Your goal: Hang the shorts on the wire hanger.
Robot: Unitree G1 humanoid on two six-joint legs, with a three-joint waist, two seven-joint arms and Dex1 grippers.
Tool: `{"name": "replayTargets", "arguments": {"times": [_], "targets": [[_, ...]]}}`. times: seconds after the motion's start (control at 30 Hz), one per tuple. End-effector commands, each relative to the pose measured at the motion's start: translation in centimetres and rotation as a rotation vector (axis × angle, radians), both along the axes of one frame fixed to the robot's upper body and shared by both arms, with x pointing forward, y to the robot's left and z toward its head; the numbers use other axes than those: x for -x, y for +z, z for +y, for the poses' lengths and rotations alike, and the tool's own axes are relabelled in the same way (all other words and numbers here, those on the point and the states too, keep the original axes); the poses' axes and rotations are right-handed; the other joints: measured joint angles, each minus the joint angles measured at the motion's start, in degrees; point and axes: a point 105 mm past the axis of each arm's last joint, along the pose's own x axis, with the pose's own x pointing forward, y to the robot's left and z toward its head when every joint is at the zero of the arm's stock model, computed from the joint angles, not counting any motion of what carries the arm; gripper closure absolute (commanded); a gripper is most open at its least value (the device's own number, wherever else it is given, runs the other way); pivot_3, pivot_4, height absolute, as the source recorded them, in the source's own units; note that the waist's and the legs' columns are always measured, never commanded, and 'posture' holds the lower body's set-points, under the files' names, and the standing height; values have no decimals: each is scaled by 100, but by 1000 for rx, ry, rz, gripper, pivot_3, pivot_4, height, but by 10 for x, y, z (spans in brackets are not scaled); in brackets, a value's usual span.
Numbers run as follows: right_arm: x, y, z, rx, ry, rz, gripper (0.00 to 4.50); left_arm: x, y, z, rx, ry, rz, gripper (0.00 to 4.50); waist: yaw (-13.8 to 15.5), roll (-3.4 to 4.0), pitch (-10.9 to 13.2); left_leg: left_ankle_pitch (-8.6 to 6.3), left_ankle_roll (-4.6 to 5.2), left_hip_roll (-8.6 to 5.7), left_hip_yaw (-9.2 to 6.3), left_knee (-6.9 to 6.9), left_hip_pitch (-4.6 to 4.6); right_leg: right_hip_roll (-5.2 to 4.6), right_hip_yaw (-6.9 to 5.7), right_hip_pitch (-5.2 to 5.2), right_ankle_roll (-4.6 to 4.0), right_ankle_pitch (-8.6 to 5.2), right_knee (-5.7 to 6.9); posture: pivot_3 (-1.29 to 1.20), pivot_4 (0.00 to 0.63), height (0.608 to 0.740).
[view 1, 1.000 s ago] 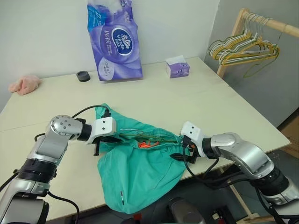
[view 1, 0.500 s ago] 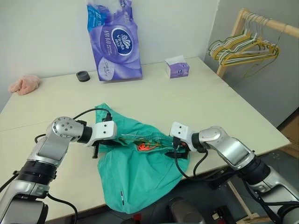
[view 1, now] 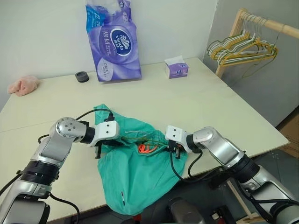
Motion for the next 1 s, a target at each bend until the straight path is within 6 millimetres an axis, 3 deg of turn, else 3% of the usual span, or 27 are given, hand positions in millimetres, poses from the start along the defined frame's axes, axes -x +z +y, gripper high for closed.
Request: {"name": "replayTargets", "arguments": {"times": [0.03, 0.1, 0.23, 0.4, 0.7, 1.0], "targets": [[-2, 23, 6, -56, 32, -40, 4456, -4, 16, -9, 95, 11, -35, 4500, 0, 0, -10, 0, 0, 0, -2, 0, 0, 0, -1, 0, 0, 0, 0, -357, 23, 740], [-2, 30, 4, -76, 31, -40, 4456, -9, 20, -10, 152, 49, -36, 4500, 3, -1, -12, 0, 0, 0, -1, 0, 0, -1, 0, 0, 0, 0, 0, -357, 23, 740], [-1, 41, -4, -85, 27, -54, 4500, -13, 32, -8, 283, 112, -1, 3464, 0, -6, -17, 0, 0, -1, -5, 1, -1, -1, -4, 1, 0, 0, -1, -359, 20, 740], [8, 50, -14, -89, 31, -52, 4500, -17, 47, 9, 358, 165, 10, 1892, -47, -6, -27, 0, 0, -1, -6, 0, -1, -1, -5, 1, 1, 0, -1, -367, 21, 740], [17, 61, -31, -75, 23, -49, 4500, -19, 58, 27, 320, 153, 34, 1892, -80, -6, -27, 0, 0, -1, -8, 0, -2, -2, -7, 1, 1, -1, -3, -383, 23, 740], [26, 68, -35, -83, 33, -29, 4500, -20, 32, 12, 225, 62, 14, 1892, -95, -6, -29, 0, -1, -1, -7, 0, -2, -2, -5, 1, 1, -1, -4, -400, 22, 740]]}}
